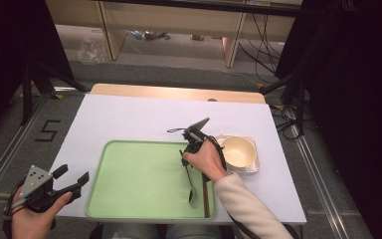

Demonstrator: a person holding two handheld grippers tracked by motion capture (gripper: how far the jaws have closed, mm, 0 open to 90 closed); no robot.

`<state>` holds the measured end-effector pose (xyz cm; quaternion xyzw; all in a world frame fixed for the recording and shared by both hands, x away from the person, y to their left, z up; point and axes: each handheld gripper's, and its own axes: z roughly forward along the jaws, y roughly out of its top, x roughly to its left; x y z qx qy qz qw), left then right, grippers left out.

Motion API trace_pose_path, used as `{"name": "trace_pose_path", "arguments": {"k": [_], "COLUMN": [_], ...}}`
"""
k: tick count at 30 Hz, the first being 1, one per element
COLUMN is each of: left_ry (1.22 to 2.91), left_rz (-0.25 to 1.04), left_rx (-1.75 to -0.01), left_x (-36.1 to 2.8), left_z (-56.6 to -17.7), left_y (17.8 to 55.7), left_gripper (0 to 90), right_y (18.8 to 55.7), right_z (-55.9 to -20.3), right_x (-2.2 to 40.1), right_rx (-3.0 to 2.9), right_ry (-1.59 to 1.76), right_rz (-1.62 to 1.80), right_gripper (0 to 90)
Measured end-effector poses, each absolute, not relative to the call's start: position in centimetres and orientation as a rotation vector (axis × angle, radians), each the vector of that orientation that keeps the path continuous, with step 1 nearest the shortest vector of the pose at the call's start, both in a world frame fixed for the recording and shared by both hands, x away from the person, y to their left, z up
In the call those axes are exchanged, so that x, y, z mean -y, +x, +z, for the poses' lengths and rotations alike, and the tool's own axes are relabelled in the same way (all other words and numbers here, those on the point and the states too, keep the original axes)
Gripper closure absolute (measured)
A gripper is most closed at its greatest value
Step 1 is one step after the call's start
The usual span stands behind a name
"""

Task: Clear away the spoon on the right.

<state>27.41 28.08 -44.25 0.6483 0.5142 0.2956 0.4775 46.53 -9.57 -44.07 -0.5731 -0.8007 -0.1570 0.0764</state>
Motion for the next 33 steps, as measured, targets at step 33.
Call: {"name": "trace_pose_path", "arguments": {"k": [33], "left_ry": [1.582], "left_rz": [0.72], "left_rx": [-1.257], "left_x": [-28.1], "left_z": [-44.3], "left_y": [27.4], "left_gripper": [24.5], "right_y": [46.6], "right_z": [-45.8], "right_x": [9.2], "right_rx": [2.596], "right_ry": [-1.608], "right_rz": [-0.502], "right_gripper": [90.0]}}
